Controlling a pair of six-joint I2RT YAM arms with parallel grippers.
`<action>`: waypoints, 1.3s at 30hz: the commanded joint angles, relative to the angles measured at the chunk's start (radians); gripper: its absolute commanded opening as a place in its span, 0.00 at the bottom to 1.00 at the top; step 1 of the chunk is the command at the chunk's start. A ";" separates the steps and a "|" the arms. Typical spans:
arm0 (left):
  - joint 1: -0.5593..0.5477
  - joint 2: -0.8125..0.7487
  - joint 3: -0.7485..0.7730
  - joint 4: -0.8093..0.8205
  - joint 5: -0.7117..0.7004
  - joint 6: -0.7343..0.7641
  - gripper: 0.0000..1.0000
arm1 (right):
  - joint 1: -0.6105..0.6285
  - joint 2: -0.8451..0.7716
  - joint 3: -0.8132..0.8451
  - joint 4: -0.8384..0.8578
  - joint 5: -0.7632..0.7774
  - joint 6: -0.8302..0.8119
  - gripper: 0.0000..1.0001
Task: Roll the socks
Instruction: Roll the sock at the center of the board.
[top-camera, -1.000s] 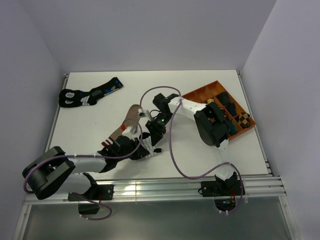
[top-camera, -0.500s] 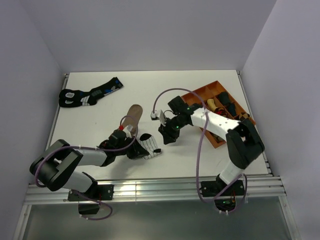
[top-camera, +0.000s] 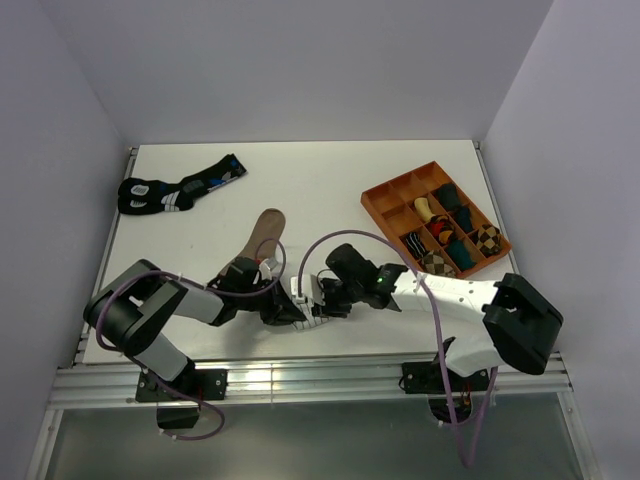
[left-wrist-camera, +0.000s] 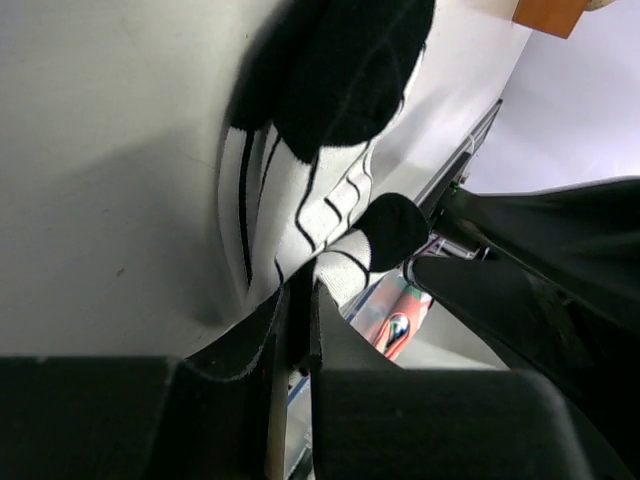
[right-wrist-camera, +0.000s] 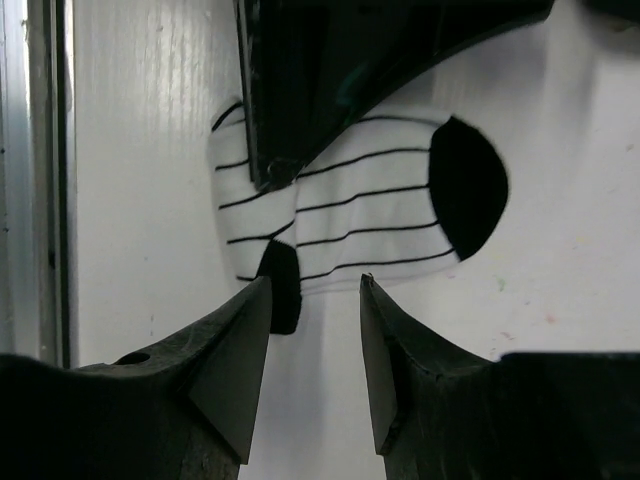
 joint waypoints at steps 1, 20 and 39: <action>-0.004 0.027 0.015 -0.127 -0.002 0.023 0.00 | 0.031 -0.056 -0.016 0.134 0.027 -0.036 0.48; 0.023 -0.005 0.050 -0.218 0.010 0.070 0.00 | 0.170 0.017 -0.062 0.169 0.087 -0.061 0.44; 0.059 -0.089 0.020 -0.200 -0.022 0.063 0.20 | 0.167 0.153 -0.004 0.164 0.085 -0.032 0.13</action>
